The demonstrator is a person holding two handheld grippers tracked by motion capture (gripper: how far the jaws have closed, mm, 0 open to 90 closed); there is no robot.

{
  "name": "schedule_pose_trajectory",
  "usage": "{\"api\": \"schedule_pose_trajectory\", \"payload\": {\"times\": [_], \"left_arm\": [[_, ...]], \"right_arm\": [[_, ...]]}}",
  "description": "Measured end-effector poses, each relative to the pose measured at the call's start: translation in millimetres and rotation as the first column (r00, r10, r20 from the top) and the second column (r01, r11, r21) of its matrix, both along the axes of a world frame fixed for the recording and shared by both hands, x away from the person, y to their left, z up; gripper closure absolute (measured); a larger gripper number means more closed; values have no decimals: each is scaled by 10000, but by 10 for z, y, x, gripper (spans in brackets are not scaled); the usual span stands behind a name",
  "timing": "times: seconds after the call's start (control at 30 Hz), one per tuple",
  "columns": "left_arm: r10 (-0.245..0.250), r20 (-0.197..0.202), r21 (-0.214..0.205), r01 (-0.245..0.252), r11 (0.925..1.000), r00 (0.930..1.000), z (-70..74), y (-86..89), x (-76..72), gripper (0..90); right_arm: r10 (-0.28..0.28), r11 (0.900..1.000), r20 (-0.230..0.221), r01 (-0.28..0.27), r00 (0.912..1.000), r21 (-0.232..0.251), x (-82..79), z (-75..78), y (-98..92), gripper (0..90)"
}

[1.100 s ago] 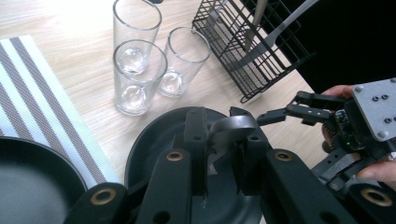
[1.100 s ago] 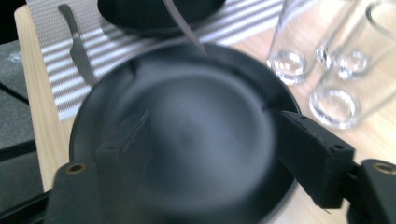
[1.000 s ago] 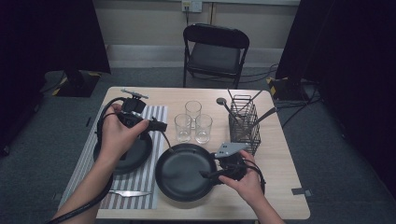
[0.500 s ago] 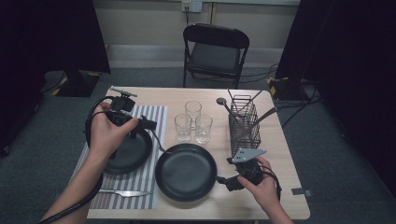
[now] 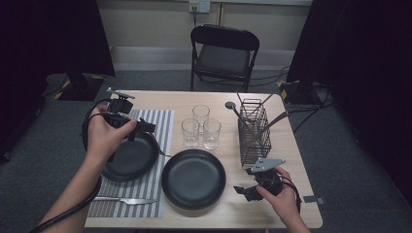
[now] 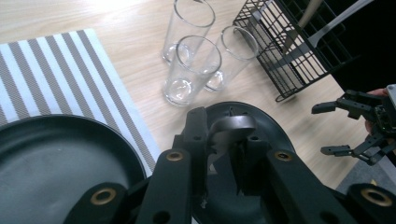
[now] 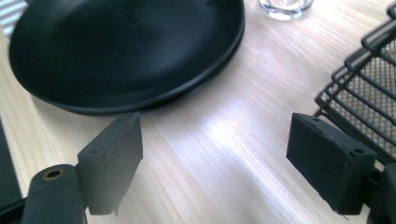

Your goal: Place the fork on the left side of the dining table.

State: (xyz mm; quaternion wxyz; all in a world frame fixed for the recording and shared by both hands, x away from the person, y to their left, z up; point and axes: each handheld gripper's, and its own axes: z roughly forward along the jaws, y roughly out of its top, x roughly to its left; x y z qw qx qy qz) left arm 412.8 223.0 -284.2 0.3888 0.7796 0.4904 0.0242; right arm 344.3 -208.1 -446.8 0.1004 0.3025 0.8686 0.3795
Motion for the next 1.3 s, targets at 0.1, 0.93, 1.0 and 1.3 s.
{"api": "schedule_pose_trajectory", "payload": {"times": [0.1, 0.93, 1.0, 1.3], "left_arm": [[15, 12, 108, -15, 9999, 10000, -12, 18, 35, 780], [169, -129, -17, -170, 9999, 9998, -131, 26, 388, 780], [147, -102, 36, -146, 9999, 9998, -130, 20, 410, 780], [230, -143, 113, -228, 9997, 9996, -157, 8, 487, 780]], "right_arm": [[-4, 10000, -14, 4, 10000, -69, 12, -45, -40, 176], [-202, 9970, -412, 170, 9989, -756, 4, -335, -150, 178], [-202, 9970, -436, 169, 9988, -760, 5, -346, -158, 178], [-249, 9965, -470, 210, 9986, -806, -6, -382, -187, 177]]}}
